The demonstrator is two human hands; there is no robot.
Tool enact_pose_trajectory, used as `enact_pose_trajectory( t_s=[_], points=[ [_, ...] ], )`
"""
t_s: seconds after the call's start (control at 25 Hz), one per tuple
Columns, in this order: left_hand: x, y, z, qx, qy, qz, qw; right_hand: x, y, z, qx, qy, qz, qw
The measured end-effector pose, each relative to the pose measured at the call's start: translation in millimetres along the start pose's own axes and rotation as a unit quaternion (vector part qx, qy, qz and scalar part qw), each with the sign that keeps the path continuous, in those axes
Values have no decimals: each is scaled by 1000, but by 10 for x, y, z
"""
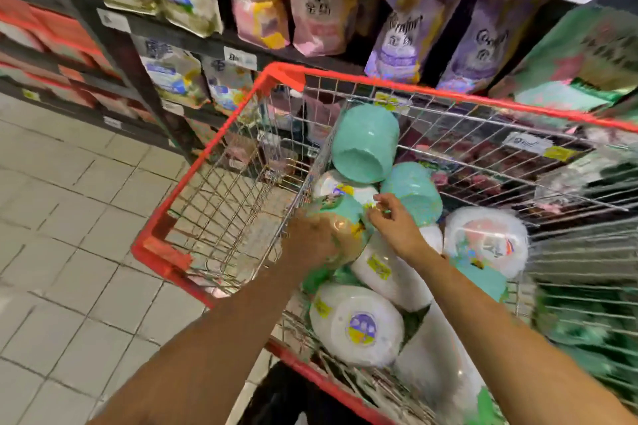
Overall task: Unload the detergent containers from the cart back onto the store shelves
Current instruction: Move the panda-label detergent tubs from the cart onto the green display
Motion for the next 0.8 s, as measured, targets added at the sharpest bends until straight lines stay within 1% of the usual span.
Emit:
enact_pose_trajectory(
  t_s=[0.04, 0.12, 0.2, 0.28, 0.36, 0.4, 0.48, 0.6, 0.68, 0.8],
  points=[
    [-25, -37, -84, 13, 21, 28, 999, -84, -116, 61, -20, -9, -31, 999],
    [-94, -88, -103, 1, 44, 88, 995, -255, -304, 172, -69, -73, -100, 990],
    [-107, -69, -57, 11, 99, 162, 982, -363, -393, 185, -75, -98, -138, 983],
    [-120, -69, -66, 11, 137, 205, 969, -382, -433, 146, -38, -66, -134, 988],
    [-156, -58, -122, 22, 167, 213, 962, -382, -384, 49, 9, -1, -121, 993],
    [-164, -50, -146, 31, 176, 213, 961, -380, -355, 32, 14, 20, -117, 993],
    [-188, -42, -184, 47, 200, 208, 956, -332, -298, 18, -13, 12, -106, 994],
    [-204, 2, -195, 59, 245, 227, 941, -246, -198, -20, -55, -48, -94, 993],
    [-214, 43, -165, 59, 275, 236, 930, -223, -81, -107, -33, -34, -84, 995],
    [-206, 143, -50, 43, 300, 267, 915, -133, 59, -268, 17, -29, -51, 998]
  ],
)
Point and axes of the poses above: each hand's wrist, its own y-axis away from the middle knuckle, its own x-axis out of the back of the hand, z = x × y, the point moved 7 cm from there along -y, towards the middle knuckle, and after that the axes turned 13 degrees about -x, right-handed, at the moved point
